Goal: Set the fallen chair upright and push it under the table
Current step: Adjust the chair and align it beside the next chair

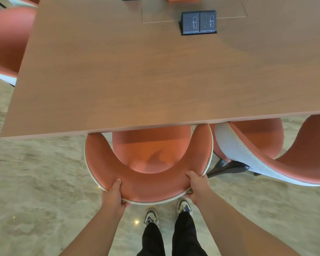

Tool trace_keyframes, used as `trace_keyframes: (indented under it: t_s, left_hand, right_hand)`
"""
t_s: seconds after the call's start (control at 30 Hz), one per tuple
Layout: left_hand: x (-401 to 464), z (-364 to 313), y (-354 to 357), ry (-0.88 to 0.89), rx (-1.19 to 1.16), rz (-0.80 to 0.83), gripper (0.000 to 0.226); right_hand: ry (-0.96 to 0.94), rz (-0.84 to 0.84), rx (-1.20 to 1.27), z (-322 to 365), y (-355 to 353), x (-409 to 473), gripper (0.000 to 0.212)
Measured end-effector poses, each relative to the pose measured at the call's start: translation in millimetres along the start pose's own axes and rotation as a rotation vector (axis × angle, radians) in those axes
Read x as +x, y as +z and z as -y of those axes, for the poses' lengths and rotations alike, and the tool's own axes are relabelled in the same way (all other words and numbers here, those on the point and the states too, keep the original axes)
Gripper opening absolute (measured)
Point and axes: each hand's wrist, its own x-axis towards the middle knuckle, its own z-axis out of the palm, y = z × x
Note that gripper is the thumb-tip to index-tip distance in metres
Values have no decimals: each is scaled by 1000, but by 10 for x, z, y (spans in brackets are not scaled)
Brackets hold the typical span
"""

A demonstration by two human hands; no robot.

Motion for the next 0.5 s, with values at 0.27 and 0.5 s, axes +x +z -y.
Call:
trace_keyframes:
  t_s: [0.27, 0.5]
  left_hand:
    - [98, -84, 1, -15, 34, -13, 57]
    - [57, -106, -7, -34, 25, 15, 36]
  right_hand:
    - [25, 48, -18, 6, 36, 1, 50]
    - [23, 10, -41, 19, 54, -1, 46]
